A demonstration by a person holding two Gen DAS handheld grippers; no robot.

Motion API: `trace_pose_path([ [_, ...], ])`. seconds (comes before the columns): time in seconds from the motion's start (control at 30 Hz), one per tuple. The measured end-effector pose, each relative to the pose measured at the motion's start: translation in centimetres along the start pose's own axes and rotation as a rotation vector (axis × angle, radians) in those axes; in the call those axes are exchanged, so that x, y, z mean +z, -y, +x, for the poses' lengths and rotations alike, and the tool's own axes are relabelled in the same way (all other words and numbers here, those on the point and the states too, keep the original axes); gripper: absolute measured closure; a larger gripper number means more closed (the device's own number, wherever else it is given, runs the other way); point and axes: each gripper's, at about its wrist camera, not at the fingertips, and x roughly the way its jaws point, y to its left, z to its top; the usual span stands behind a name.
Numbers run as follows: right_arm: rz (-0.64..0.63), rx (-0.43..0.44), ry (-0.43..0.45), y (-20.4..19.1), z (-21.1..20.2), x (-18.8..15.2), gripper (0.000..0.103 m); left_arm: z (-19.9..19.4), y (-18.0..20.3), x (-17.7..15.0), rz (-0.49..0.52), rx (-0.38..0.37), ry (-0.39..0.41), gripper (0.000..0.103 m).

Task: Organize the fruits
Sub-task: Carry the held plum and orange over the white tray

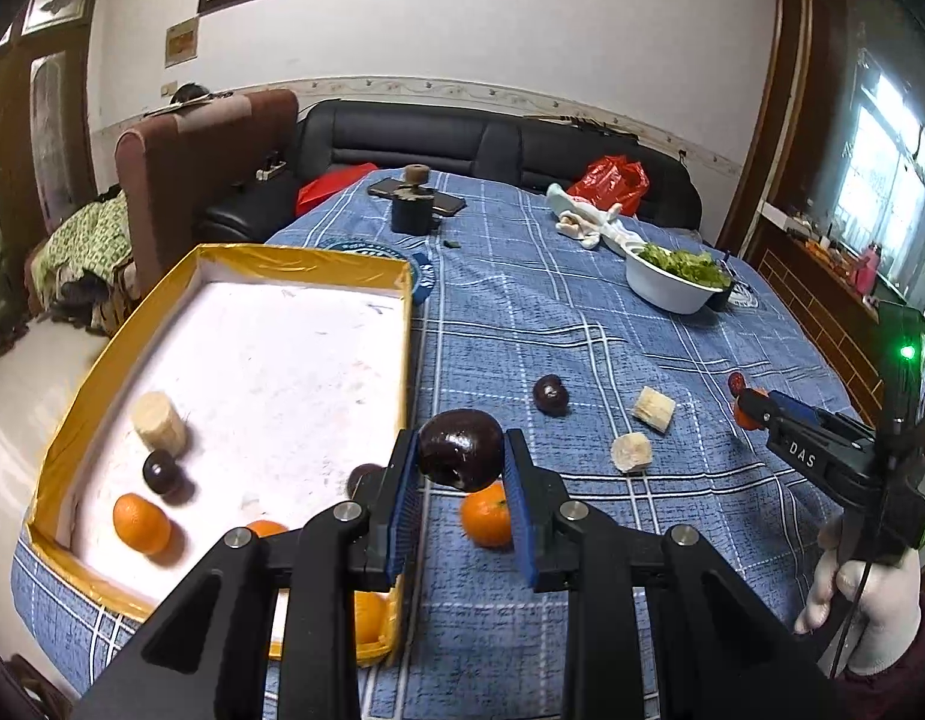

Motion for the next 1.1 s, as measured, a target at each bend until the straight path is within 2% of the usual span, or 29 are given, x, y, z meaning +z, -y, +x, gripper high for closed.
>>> trace_pose_path([
  [0.17,-0.075,0.012,0.019,-3.7,-1.3,0.5,0.067,-0.5,-2.6,-0.3,-0.050,0.009,0.005,0.076],
  [0.3,-0.120,0.092,0.019,-6.8,-2.3,0.8,0.067,-1.0,-5.3,-0.4,-0.102,0.035,0.015,0.076],
  [0.53,-0.193,0.435,0.001,-14.2,-4.2,1.3,0.067,-0.9,-10.5,-1.3,-0.176,0.102,0.013,0.076],
  [0.77,-0.183,0.617,-0.138,-20.3,-1.3,1.2,0.066,-0.5,-14.3,-2.0,-0.238,0.133,-0.002,0.076],
  [0.97,-0.194,0.602,-0.224,-24.0,2.4,0.5,0.066,0.1,-16.4,-2.8,-0.275,0.136,-0.026,0.076],
  [1.1,-0.206,0.585,-0.255,-25.4,3.9,0.1,0.066,0.0,-16.5,-2.8,-0.253,0.158,-0.019,0.074],
])
